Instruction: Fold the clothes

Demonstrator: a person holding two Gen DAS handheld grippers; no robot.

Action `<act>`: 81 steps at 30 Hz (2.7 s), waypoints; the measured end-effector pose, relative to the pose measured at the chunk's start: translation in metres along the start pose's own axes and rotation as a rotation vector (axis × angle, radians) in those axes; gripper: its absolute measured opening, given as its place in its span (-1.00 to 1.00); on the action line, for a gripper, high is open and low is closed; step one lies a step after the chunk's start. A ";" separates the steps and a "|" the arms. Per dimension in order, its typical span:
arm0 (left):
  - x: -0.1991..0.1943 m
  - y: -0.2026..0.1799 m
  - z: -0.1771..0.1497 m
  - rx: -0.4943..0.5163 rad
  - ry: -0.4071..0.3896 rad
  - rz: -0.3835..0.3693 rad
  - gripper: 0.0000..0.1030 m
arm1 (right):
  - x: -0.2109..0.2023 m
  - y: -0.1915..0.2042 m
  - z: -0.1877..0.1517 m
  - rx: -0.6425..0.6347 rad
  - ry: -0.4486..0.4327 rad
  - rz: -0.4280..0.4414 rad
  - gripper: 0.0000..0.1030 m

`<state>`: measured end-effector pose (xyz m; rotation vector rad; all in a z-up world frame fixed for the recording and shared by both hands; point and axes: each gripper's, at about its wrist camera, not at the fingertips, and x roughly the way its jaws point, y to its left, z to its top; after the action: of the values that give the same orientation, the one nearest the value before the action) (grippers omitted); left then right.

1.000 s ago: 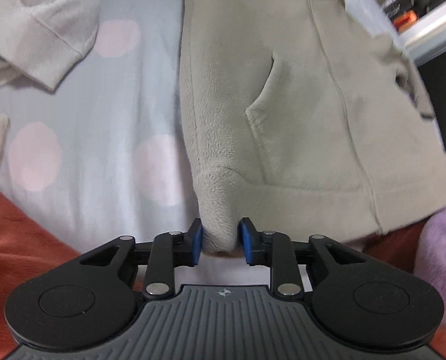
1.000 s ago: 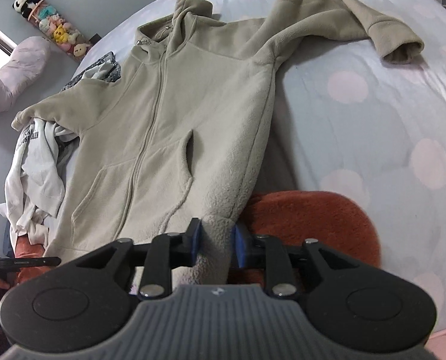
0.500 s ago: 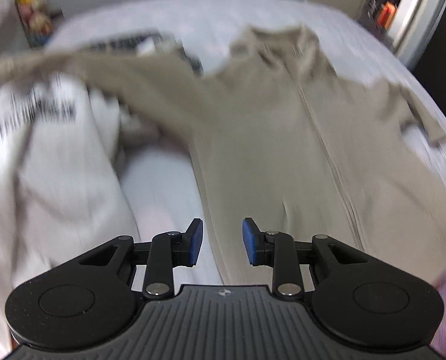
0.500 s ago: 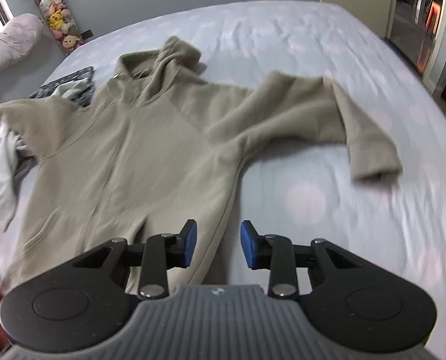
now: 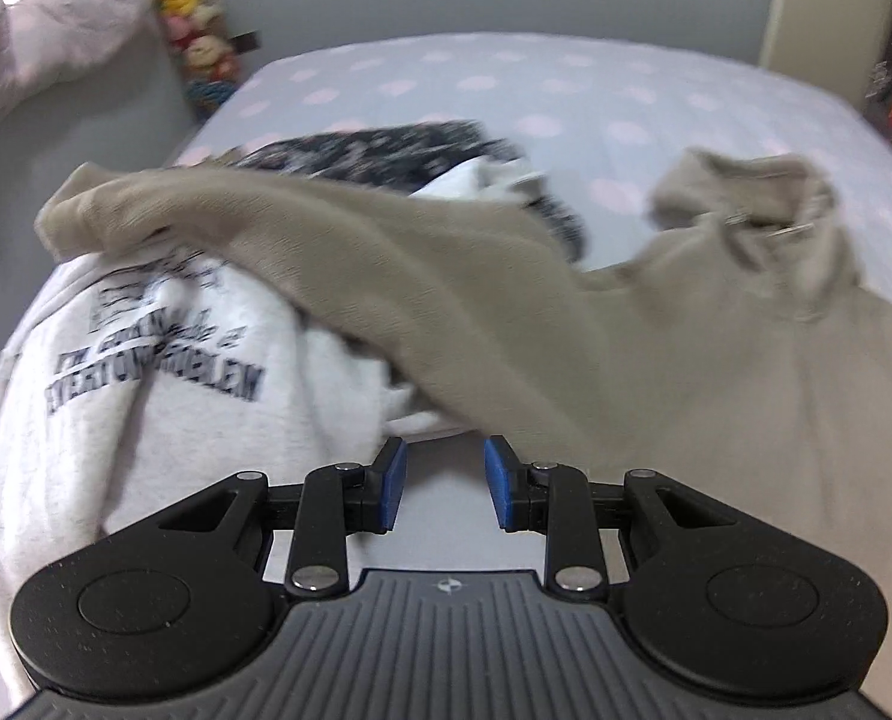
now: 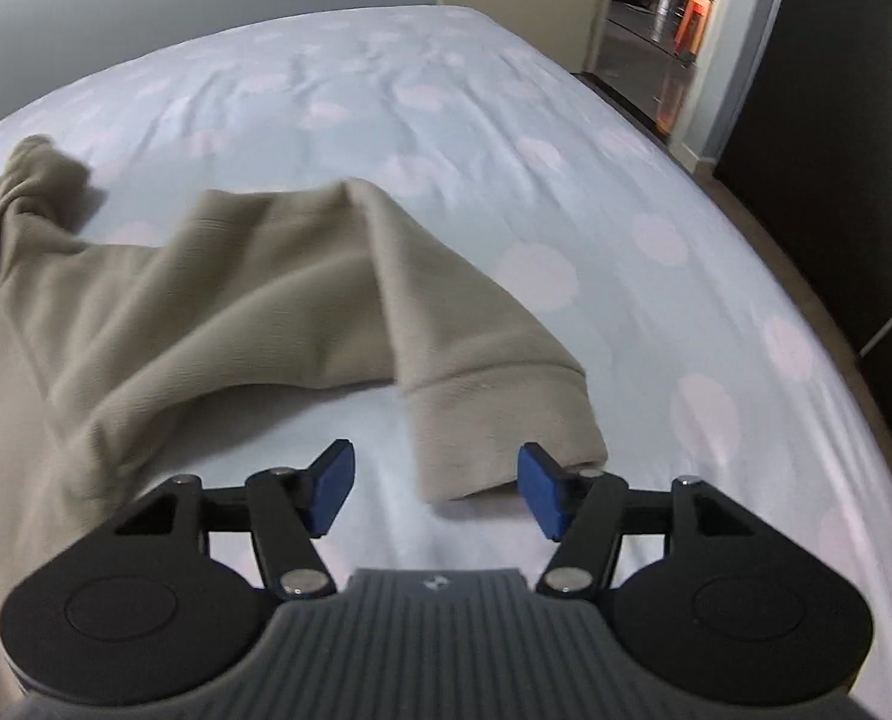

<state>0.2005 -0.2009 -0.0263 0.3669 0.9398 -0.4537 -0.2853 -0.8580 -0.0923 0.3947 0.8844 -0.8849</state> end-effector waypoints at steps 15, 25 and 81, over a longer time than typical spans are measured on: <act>0.028 -0.016 -0.004 0.092 0.093 0.151 -0.48 | 0.066 0.039 -0.049 -0.395 -0.128 -0.245 -0.14; 0.018 -0.013 -0.012 0.055 0.079 0.134 -0.48 | -0.042 -0.039 0.006 -0.078 -0.291 -0.157 -0.72; 0.076 0.279 0.052 -0.844 -0.397 -0.061 -0.25 | -0.006 0.192 -0.011 -0.429 -0.002 0.064 0.01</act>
<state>0.4206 -0.0068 -0.0329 -0.5048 0.6773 -0.1428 -0.1388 -0.7339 -0.1031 0.0497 1.0251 -0.6150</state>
